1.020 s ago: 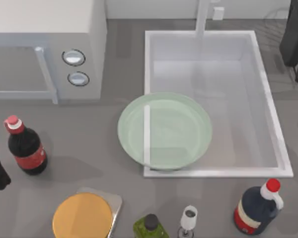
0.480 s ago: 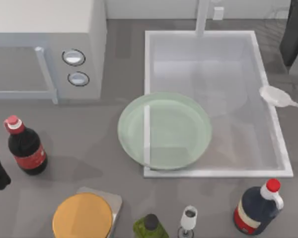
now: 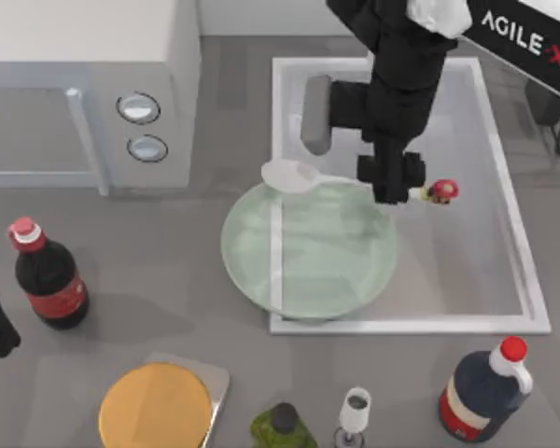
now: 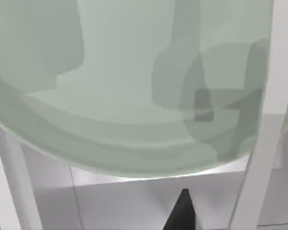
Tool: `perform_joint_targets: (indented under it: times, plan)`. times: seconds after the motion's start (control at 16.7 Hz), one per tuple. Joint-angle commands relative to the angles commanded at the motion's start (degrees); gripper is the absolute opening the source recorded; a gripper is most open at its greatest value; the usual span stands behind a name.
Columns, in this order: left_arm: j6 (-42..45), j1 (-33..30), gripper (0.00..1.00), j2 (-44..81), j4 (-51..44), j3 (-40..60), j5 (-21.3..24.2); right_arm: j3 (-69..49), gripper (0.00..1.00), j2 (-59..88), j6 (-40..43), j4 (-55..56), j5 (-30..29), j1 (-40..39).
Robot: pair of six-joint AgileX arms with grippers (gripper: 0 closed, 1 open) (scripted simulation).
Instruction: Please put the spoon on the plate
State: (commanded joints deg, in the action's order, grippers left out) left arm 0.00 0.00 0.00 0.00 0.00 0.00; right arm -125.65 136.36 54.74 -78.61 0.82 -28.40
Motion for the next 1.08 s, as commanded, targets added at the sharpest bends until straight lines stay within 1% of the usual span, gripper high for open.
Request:
perform_joint_targets:
  times: [0.18,0.3,0.66,1.08]
  plan:
    - [0.0,0.0,1.0,0.0,0.0,0.0,0.0,-7.54,0.0,5.72,-0.25,-1.32,-0.24,-6.46]
    - [0.0,0.0,1.0,0.0,0.0,0.0,0.0,-9.47,0.0,7.28,-0.35,-1.64,-0.34,-8.27]
    - [0.0,0.0,1.0,0.0,0.0,0.0,0.0,-9.42,0.0,7.15,-0.56,-1.76,-0.39,-8.11]
    - [0.0,0.0,1.0,0.0,0.0,0.0,0.0,-7.92,0.0,3.32,-3.0,-4.45,-2.47,-5.79]
